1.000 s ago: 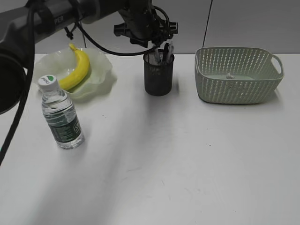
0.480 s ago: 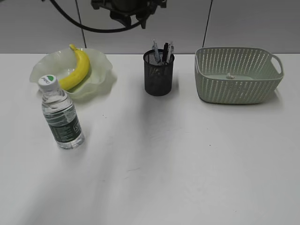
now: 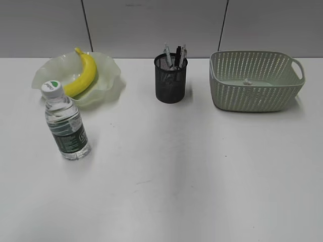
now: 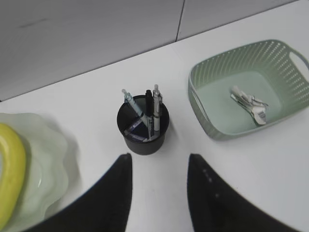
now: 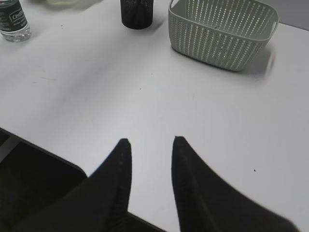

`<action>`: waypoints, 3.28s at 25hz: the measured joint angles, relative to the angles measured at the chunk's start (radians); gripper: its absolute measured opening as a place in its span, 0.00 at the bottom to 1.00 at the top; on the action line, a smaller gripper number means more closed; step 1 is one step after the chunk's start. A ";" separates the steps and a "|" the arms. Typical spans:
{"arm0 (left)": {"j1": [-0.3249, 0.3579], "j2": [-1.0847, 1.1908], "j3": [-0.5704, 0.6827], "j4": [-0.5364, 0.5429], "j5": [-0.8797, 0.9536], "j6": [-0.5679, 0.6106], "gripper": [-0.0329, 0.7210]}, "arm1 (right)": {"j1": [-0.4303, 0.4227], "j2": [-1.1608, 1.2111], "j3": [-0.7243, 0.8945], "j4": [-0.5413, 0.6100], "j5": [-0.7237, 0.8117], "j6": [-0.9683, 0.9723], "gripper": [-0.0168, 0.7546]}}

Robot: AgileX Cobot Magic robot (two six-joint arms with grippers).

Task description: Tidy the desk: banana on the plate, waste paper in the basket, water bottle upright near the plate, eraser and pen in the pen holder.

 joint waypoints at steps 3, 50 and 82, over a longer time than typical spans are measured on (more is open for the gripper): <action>-0.052 -0.111 0.152 0.064 -0.001 0.009 0.43 | 0.000 0.000 0.000 0.000 0.000 0.000 0.34; -0.113 -2.002 1.766 -0.049 -0.151 0.054 0.43 | 0.000 -0.003 0.000 0.000 -0.001 0.000 0.34; 0.673 -2.002 1.766 -0.050 -0.150 0.057 0.43 | -0.492 -0.003 0.000 0.001 -0.001 0.000 0.33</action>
